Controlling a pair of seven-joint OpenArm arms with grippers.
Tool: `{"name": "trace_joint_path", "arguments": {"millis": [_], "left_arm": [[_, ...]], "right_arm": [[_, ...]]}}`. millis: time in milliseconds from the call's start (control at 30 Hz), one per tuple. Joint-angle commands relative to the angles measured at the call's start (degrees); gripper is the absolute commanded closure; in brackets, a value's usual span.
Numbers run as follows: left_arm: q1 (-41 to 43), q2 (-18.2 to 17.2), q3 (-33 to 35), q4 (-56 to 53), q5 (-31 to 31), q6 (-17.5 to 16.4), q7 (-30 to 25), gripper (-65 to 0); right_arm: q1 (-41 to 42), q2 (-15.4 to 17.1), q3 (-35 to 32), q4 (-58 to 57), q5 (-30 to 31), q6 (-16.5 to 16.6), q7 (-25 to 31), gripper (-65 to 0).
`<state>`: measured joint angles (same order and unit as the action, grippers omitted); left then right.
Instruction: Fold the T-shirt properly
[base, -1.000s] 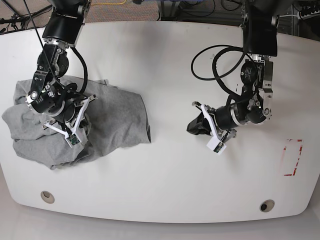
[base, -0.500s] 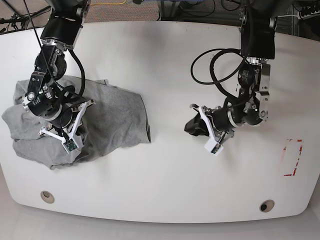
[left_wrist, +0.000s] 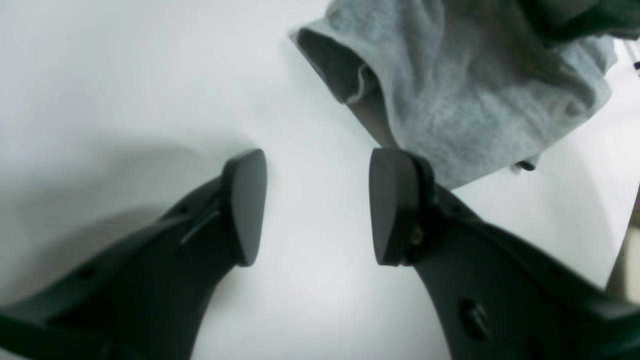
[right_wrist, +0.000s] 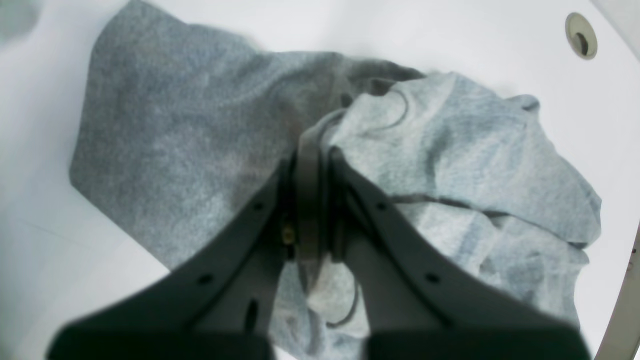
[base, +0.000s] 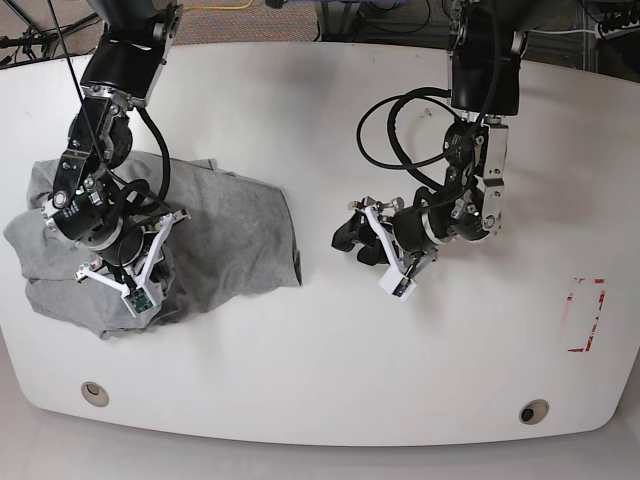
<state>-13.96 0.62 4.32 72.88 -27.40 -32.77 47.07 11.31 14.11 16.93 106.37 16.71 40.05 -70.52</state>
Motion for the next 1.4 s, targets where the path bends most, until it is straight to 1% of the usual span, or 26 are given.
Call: {"name": "trace_joint_path", "arguments": {"millis": [0, 133, 267, 400, 500, 667, 833, 933, 967, 1067, 1133, 1233, 1367], "left_arm": [[-1.12, 1.79, 0.12, -2.51, -0.87, -0.24, -0.96, -31.7], [-2.70, 3.99, 0.21, -6.90, -0.87, -0.24, -2.63, -31.8], [-3.85, 5.31, 0.21, -12.18, -0.87, -0.24, -4.21, -31.8], [-5.17, 7.25, 0.30, -17.63, -0.87, -0.24, -6.23, -31.8], [-5.52, 8.21, 1.97, -20.53, -0.87, -0.24, -7.99, -31.8], [-5.87, 8.38, 4.96, -23.17, -1.04, -0.24, -10.81, -31.8], [-6.22, 8.38, 6.80, -25.72, -1.13, -0.24, -11.60, -31.8], [-6.75, 8.38, 7.60, -26.42, -1.13, -0.15, -13.09, -31.8], [-6.92, 8.38, 7.95, -26.60, -1.13, 0.20, -13.71, -31.8], [-7.36, 8.38, 9.62, -28.00, -1.13, 2.93, -15.82, -31.8], [-7.89, 8.38, 10.67, -29.23, -1.22, 4.07, -16.78, -31.8], [-8.86, 8.38, 11.90, -31.08, -1.57, 4.42, -17.84, -31.8], [-10.44, 8.38, 14.54, -34.07, -4.56, 4.60, -19.42, -31.8]], "right_arm": [[1.30, 0.62, 0.26, 0.93, 0.57, -0.18, 1.29, -2.4], [1.30, 0.62, 0.26, 0.93, 0.48, -0.18, 1.29, -2.4], [1.30, 0.62, 0.52, 0.93, 0.48, -0.18, 1.29, -2.4], [1.30, 0.62, 2.90, 0.93, 0.57, -0.18, 1.29, -2.4], [1.30, 0.62, 3.86, 0.93, 0.57, -0.18, 1.29, -2.4], [1.30, 0.62, 4.48, 0.84, 0.57, -0.18, 1.29, -2.4], [1.13, 0.62, 4.48, 0.84, 0.57, -0.18, 1.29, -2.4], [1.04, 0.62, 4.48, 0.84, 0.57, -0.18, 1.29, -2.4], [1.04, 0.62, 4.48, 0.84, 0.57, -0.18, 1.29, -2.4], [1.04, 0.62, 4.48, 0.84, 0.57, -0.18, 1.29, -2.4], [1.04, 0.62, 4.48, 0.84, 0.57, -0.18, 1.29, -2.4], [1.04, 0.62, 4.48, 0.84, 0.57, -0.18, 1.29, -2.4], [1.04, 0.53, 4.48, 0.84, 0.57, -0.18, 1.29, -2.4]]}}
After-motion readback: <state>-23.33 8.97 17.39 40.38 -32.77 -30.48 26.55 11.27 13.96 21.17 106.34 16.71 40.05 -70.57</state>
